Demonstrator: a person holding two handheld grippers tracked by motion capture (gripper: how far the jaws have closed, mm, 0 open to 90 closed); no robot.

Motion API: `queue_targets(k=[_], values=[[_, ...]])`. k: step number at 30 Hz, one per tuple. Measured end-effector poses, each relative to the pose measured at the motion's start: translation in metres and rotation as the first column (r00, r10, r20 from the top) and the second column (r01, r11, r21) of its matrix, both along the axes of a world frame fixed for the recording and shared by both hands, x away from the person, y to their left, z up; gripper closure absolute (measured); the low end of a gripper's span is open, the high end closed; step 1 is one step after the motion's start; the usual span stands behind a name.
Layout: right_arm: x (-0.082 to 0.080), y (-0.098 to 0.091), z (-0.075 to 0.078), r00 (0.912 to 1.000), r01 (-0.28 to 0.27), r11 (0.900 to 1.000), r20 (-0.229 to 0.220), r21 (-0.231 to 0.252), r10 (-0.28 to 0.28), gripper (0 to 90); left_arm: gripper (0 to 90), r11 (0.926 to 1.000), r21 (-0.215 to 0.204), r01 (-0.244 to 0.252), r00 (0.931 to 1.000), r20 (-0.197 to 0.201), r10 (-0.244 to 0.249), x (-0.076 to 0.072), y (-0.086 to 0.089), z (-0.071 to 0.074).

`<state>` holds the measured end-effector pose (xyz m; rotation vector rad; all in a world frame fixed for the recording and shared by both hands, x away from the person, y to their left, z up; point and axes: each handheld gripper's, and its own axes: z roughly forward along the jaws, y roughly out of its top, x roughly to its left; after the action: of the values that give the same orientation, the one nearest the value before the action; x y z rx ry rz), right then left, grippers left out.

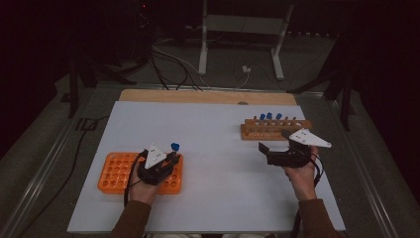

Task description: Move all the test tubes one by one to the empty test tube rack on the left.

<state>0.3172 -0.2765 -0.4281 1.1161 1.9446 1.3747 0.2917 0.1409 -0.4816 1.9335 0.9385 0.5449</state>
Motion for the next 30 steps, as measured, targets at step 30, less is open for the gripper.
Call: queue_targets(k=[30], values=[[-0.0007, -0.0046, -0.0022, 1.0, 0.002, 1.0, -0.008, 0.008, -0.002, 0.0, 64.4, 0.9989, 0.048, -0.004, 0.9981, -0.062, 0.007, -0.0048, -0.0024, 0.0016]])
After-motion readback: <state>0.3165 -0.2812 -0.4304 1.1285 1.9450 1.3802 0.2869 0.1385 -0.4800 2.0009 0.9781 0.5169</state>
